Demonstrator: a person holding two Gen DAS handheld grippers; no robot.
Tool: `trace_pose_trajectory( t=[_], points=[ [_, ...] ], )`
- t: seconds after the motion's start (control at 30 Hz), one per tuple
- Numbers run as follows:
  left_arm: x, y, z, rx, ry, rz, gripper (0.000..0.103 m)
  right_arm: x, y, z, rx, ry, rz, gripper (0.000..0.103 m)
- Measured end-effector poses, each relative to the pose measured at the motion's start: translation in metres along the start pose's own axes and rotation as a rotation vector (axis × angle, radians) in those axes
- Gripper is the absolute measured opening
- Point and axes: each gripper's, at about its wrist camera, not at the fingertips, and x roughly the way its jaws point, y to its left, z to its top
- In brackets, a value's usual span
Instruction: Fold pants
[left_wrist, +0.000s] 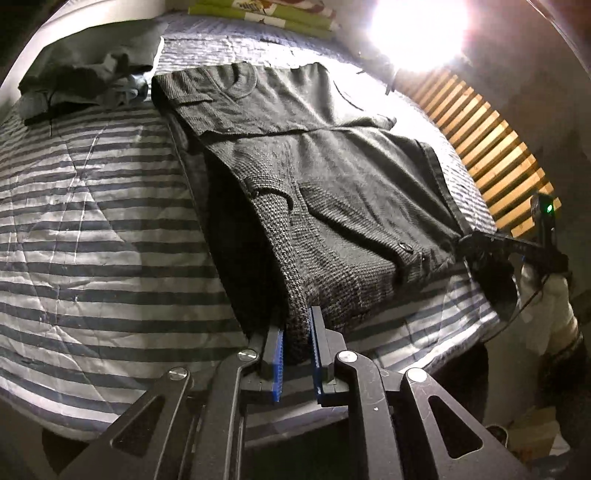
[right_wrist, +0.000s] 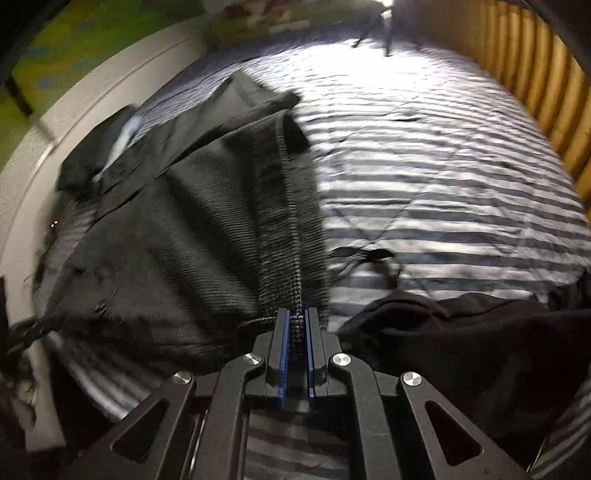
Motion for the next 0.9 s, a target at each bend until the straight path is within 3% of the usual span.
trace_pose_trajectory(
  t=[0.07,0.13,0.2,0.27,0.37,0.4,0.53,0.67,0.77,0.9],
  points=[
    [-0.005,0.010,0.003,-0.026,0.028,-0.023,0.022,-0.019,-0.007,0.009,0.038,-0.037,0.071,0.011],
    [-0.015,0.015,0.005,-0.019,0.023,0.000,0.029,-0.041,-0.019,0.019,0.092,-0.105,0.129,0.021],
    [-0.028,0.012,0.010,0.011,0.002,0.027,0.030,-0.051,-0.032,0.029,0.123,-0.137,0.113,0.023],
    [-0.036,0.002,0.016,0.049,-0.011,0.033,0.031,-0.045,-0.044,0.031,0.145,-0.113,0.099,0.023],
    [-0.031,-0.037,0.032,0.140,-0.015,0.003,0.050,-0.026,-0.059,0.022,0.209,-0.065,0.072,0.023],
    [-0.024,-0.054,0.037,0.169,-0.009,-0.005,0.060,-0.019,-0.065,0.016,0.231,-0.047,0.055,0.023],
    [0.024,-0.137,0.055,0.328,0.030,-0.088,0.065,0.005,-0.081,-0.006,0.275,0.033,-0.014,0.023],
    [0.086,-0.226,0.065,0.493,0.071,-0.126,0.074,-0.011,-0.097,-0.019,0.275,0.011,-0.102,0.023],
    [0.139,-0.281,0.067,0.593,0.103,-0.082,0.074,-0.025,-0.112,-0.024,0.283,0.001,-0.252,0.022],
    [0.188,-0.308,0.071,0.653,0.100,0.009,0.074,-0.039,-0.138,-0.033,0.362,-0.017,-0.162,0.022]
  ],
)
